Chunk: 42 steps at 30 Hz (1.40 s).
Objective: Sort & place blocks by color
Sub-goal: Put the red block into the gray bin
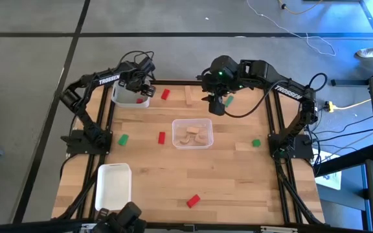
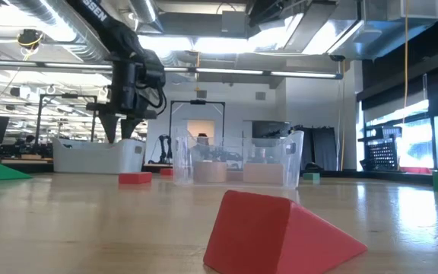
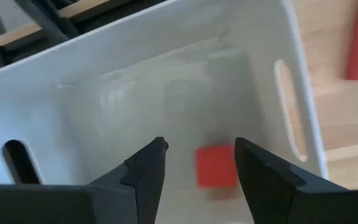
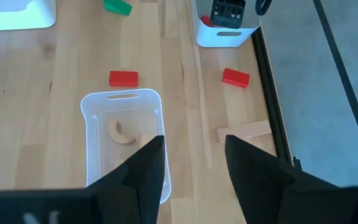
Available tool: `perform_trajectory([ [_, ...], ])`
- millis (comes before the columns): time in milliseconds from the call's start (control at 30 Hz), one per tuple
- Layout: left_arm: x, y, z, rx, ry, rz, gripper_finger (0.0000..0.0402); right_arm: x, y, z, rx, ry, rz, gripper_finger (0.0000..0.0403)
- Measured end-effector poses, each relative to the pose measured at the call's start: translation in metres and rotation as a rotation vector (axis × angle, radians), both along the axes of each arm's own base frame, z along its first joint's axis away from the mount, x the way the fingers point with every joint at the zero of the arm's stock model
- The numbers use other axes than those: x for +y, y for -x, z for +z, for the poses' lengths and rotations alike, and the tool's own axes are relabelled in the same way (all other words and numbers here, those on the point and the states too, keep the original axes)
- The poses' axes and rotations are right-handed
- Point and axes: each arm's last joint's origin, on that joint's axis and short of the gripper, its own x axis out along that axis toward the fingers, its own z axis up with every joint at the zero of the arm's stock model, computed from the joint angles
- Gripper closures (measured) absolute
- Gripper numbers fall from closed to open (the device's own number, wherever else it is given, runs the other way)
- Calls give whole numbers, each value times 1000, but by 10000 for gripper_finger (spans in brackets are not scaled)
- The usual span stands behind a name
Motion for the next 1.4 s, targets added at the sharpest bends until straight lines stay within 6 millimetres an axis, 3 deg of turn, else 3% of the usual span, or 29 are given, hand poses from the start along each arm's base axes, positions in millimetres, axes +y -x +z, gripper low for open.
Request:
perform_trajectory([
  [267, -23, -5, 34, -194, 12, -113, 216, 0, 0, 0, 2, -18, -21, 233],
  [467, -69, -13, 68, -302, -5, -270, 216, 0, 0, -1, 5, -17, -19, 233],
  [633, -116, -28, 83, -355, 21, -325, 216, 0, 0, -1, 4, -20, -23, 233],
  [967, -190, -53, 80, -358, 69, -254, 215, 0, 0, -1, 1, -34, -41, 233],
  [1233, -233, -66, 72, -363, -21, -172, 215, 0, 0, -1, 2, -35, -42, 233],
  [1400, -243, -79, 53, -337, -19, -24, 215, 0, 0, -1, 5, -36, -41, 233],
])
